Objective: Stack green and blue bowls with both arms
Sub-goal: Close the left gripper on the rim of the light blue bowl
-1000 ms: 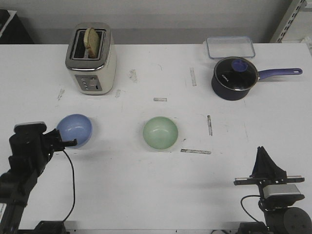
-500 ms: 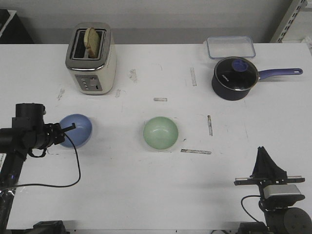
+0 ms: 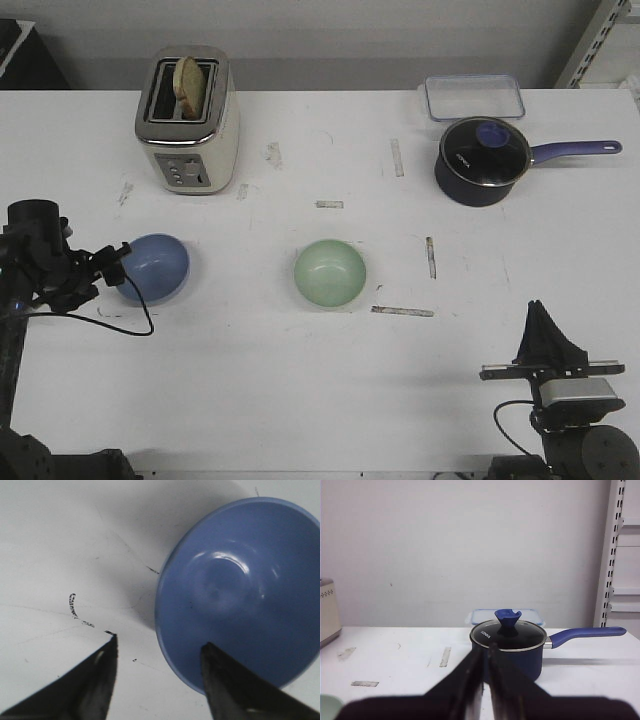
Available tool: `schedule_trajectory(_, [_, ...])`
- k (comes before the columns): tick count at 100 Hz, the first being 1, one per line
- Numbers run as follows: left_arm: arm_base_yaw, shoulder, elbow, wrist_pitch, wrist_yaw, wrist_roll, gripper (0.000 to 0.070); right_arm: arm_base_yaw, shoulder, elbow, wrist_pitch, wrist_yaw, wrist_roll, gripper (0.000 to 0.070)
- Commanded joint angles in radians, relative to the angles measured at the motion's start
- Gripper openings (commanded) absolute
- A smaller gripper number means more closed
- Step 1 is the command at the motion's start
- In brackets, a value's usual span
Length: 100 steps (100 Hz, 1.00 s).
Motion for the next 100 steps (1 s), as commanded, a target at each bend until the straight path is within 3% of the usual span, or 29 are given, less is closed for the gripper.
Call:
schedule_trajectory(1, [0.020,0.034,0.021,-0.002,0.005,0.029,0.0460,-0.001,-0.003,0.008,0.010,0.001,0.010,0.0009])
schedule_trajectory(44, [0.017,0.212,0.021,0.103,0.012,0.028,0.0431,-0.001,-0.003,0.008,0.010,0.000,0.010,0.0009])
schedule_trajectory(48, [0.014,0.222,0.021,0.114,0.012,0.029,0.0389,-0.001,-0.003,0.008,0.010,0.000,0.010,0.0009])
schedule_trajectory(60, [0.009,0.232,0.021,0.130,0.012,0.027,0.0155,-0.001,-0.003,0.008,0.010,0.000,0.010,0.0009])
schedule_trajectory(78, [0.002,0.229,0.021,0.124,0.012,0.026,0.0000,-0.001,-0.003,0.008,0.010,0.000,0.010,0.0009])
schedule_trajectory(100, [-0.045,0.203,0.071,0.062,0.012,0.025,0.0000,-0.001,-0.003,0.008,0.010,0.000,0.010,0.0009])
